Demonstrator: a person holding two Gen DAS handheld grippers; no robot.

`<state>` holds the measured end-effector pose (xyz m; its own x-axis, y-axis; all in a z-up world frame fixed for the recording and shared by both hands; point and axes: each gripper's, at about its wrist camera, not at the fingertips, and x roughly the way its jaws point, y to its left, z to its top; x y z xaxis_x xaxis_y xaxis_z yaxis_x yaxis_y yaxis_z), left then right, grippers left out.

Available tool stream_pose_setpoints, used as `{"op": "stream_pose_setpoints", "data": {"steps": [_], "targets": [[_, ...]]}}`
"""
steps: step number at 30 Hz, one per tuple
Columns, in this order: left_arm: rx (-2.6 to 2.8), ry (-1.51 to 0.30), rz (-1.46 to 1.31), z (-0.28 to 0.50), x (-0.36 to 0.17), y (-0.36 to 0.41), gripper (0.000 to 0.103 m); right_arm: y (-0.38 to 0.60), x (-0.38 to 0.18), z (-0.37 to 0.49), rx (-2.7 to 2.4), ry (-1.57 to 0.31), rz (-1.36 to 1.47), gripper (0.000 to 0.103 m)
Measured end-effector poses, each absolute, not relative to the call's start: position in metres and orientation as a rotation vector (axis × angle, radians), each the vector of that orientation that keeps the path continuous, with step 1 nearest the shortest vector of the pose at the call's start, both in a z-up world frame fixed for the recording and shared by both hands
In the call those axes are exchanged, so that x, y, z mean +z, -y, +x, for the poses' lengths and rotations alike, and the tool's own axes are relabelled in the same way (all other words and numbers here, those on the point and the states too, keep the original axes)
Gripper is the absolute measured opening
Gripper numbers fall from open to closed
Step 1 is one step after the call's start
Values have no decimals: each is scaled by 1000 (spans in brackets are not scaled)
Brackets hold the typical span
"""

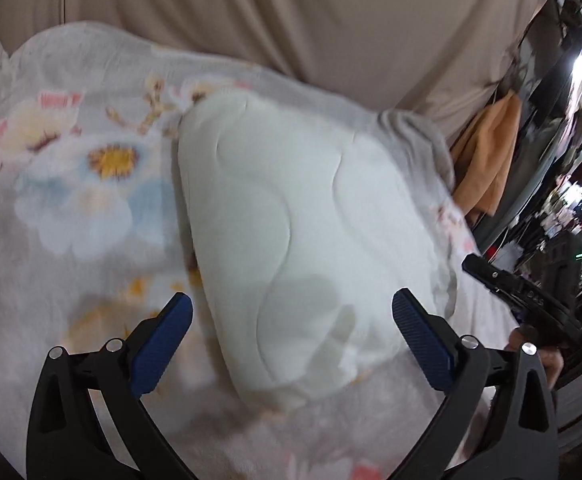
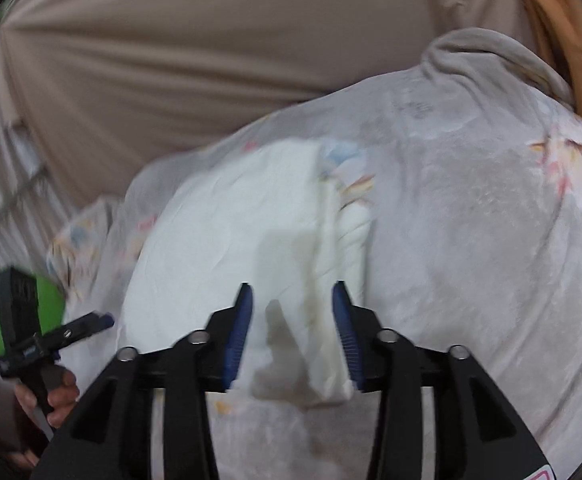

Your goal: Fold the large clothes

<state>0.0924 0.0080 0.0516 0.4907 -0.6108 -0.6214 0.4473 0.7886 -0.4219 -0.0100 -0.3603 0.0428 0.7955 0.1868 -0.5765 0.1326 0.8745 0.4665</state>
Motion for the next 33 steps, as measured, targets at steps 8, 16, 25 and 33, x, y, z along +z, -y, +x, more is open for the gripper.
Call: {"op": "stream_pose_setpoints", "data": {"steps": [8, 16, 25, 33], "targets": [[-698, -1021, -323, 168, 9, 14, 98, 390, -25, 72, 116, -931, 709, 48], [-726, -1024, -277, 182, 5, 39, 98, 377, -36, 101, 239, -958, 774, 50], [-790, -859, -47, 162, 56, 66, 66, 351, 4, 106, 278, -847, 644, 16], [-850, -555, 40, 142, 151, 62, 62, 328, 126, 85, 235, -518, 458, 16]]}}
